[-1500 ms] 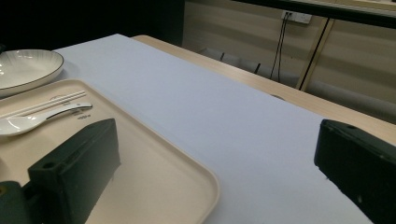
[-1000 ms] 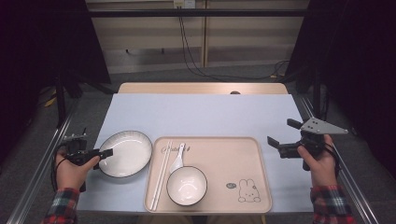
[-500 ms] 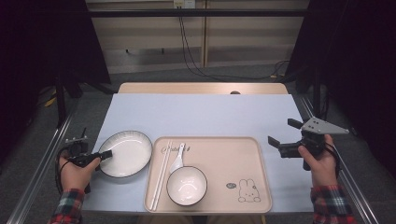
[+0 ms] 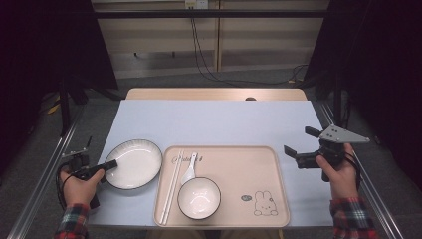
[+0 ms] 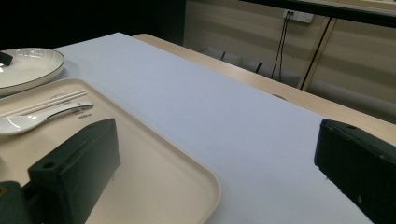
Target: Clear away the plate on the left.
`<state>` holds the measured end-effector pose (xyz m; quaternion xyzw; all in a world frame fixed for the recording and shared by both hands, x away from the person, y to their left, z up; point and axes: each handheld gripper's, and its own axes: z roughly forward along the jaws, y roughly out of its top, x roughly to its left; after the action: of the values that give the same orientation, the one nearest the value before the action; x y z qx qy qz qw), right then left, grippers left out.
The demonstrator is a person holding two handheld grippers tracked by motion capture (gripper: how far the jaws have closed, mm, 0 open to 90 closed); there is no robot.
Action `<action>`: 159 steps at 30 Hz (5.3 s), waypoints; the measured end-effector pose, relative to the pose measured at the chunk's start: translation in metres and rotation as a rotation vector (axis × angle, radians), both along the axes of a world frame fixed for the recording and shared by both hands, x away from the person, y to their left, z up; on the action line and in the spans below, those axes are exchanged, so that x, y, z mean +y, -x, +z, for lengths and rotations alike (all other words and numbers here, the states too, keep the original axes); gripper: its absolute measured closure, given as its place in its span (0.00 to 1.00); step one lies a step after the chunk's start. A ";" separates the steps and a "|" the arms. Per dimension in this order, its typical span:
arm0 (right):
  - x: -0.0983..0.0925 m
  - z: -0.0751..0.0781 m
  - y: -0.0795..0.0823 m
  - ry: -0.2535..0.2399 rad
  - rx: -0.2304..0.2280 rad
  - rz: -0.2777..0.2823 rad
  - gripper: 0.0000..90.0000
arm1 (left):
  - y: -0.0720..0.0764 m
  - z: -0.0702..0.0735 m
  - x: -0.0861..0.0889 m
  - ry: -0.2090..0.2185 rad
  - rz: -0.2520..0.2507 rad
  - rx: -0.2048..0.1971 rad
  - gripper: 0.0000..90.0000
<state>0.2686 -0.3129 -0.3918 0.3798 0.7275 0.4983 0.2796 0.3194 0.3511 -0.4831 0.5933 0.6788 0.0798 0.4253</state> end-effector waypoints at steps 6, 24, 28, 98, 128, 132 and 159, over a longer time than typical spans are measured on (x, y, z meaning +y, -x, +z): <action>0.001 -0.002 -0.001 0.009 0.014 -0.004 0.00 | 0.002 -0.002 0.011 0.127 0.024 0.023 0.93; 0.004 -0.005 -0.004 0.027 0.025 0.015 0.00 | -0.005 0.044 0.000 -0.050 -0.050 -0.024 0.95; 0.007 -0.007 -0.005 0.043 0.031 0.023 0.00 | -0.011 0.057 -0.004 -0.091 -0.085 -0.015 0.95; 0.094 -0.018 -0.074 -0.198 0.196 0.244 0.21 | -0.055 0.135 -0.226 -0.015 -0.544 -0.170 0.94; 0.085 0.003 -0.065 -0.412 0.402 0.316 0.88 | -0.044 0.133 -0.249 0.039 -0.695 -0.238 0.90; 0.085 0.012 -0.060 -0.379 0.386 0.289 0.90 | -0.044 0.132 -0.249 0.039 -0.706 -0.249 0.89; 0.088 0.027 -0.057 -0.232 0.314 0.151 0.90 | -0.046 0.113 -0.234 -0.008 -0.660 -0.335 0.54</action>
<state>0.3253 -0.2245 -0.3649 0.4269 0.7262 0.5330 0.0788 0.3651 0.1166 -0.3697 0.7606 0.3713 0.0370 0.5312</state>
